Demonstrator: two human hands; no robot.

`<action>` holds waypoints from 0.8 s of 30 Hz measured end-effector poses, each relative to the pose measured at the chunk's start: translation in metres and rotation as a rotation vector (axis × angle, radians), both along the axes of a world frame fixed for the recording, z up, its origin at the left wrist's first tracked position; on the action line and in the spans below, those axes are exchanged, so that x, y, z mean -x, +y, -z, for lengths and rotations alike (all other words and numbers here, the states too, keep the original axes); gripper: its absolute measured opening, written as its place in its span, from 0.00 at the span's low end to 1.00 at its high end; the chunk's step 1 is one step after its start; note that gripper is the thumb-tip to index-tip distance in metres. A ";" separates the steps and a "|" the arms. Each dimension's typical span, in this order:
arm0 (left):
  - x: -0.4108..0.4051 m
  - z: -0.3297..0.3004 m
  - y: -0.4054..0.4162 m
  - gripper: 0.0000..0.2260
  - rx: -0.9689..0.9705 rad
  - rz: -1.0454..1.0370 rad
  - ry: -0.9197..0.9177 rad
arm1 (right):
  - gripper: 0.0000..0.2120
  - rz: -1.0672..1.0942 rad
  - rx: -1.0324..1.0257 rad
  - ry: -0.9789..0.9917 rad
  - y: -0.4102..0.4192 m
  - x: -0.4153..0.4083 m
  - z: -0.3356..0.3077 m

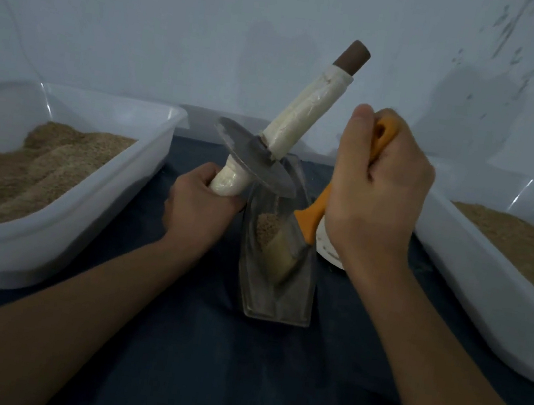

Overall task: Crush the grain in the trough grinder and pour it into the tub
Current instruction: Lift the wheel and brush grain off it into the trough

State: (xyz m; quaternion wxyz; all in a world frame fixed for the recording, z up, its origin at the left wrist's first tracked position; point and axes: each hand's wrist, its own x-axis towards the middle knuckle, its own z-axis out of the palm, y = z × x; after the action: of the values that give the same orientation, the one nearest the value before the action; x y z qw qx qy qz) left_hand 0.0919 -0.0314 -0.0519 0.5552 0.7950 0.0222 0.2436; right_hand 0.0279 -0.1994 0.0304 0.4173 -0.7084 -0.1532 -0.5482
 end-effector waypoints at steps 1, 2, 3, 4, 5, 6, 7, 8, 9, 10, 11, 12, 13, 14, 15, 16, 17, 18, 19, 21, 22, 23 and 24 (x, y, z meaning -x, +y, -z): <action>0.000 0.000 0.000 0.14 0.001 0.001 0.000 | 0.21 -0.014 0.018 0.035 0.000 -0.001 0.000; 0.000 0.000 0.000 0.14 -0.001 0.001 0.000 | 0.21 -0.015 0.044 0.066 0.000 -0.003 0.002; -0.001 0.000 0.000 0.14 -0.006 0.000 0.001 | 0.21 0.002 0.070 0.084 0.000 -0.005 0.004; -0.001 0.000 0.000 0.14 -0.010 -0.003 0.002 | 0.21 0.022 0.089 0.092 -0.001 -0.007 0.007; -0.002 0.001 0.000 0.14 -0.010 -0.004 0.001 | 0.20 0.031 0.099 0.095 -0.001 -0.009 0.011; -0.002 0.001 0.000 0.15 -0.006 -0.001 -0.001 | 0.20 0.033 0.099 0.094 -0.001 -0.010 0.014; -0.002 0.001 0.000 0.16 0.000 0.003 0.000 | 0.19 0.037 0.093 0.087 0.000 -0.011 0.016; -0.001 0.001 0.000 0.17 0.004 0.007 0.002 | 0.19 0.049 0.086 0.072 0.000 -0.011 0.018; -0.001 0.001 0.000 0.17 0.006 0.009 0.000 | 0.18 0.061 0.080 0.049 0.000 -0.010 0.018; -0.001 0.001 0.001 0.17 0.005 0.008 -0.003 | 0.18 0.068 0.079 0.023 0.001 -0.008 0.016; -0.001 0.001 0.001 0.16 0.002 0.008 -0.007 | 0.18 0.069 0.076 -0.002 0.001 -0.006 0.013; 0.000 0.001 0.000 0.16 -0.002 0.008 -0.009 | 0.18 0.062 0.066 -0.015 0.000 -0.004 0.011; 0.000 0.001 0.001 0.17 -0.004 0.008 -0.012 | 0.18 0.048 0.052 -0.016 0.000 -0.004 0.008; 0.000 0.001 0.001 0.17 -0.003 0.010 -0.014 | 0.19 0.034 0.042 -0.001 0.000 -0.004 0.006; 0.000 0.001 0.001 0.18 -0.002 0.012 -0.015 | 0.20 0.024 0.044 0.025 0.000 -0.005 0.005; 0.000 0.001 0.001 0.18 -0.002 0.011 -0.015 | 0.20 0.021 0.056 0.050 0.000 -0.006 0.005; 0.000 0.001 0.001 0.18 -0.003 0.011 -0.016 | 0.21 0.022 0.069 0.070 0.000 -0.008 0.007; -0.001 0.001 0.001 0.18 -0.004 0.012 -0.017 | 0.21 0.026 0.077 0.082 -0.001 -0.009 0.009; -0.002 0.002 0.001 0.18 -0.005 0.010 -0.017 | 0.21 0.030 0.079 0.090 -0.002 -0.010 0.011; -0.003 0.002 0.001 0.18 -0.006 0.003 -0.006 | 0.20 0.045 0.069 0.081 -0.005 -0.010 0.013; -0.003 0.002 0.001 0.18 -0.003 0.004 -0.002 | 0.20 0.055 0.056 0.063 -0.006 -0.008 0.012; -0.003 0.002 0.001 0.18 0.001 0.007 -0.003 | 0.19 0.060 0.036 0.036 -0.008 -0.006 0.009; -0.003 0.002 0.001 0.18 0.006 0.010 -0.006 | 0.20 0.054 0.007 0.015 -0.009 -0.005 0.006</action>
State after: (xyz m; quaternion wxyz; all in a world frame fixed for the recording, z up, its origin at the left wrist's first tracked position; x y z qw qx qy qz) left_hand 0.0945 -0.0306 -0.0539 0.5586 0.7928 0.0173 0.2433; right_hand 0.0326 -0.2085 0.0241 0.4008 -0.7178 -0.1328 -0.5535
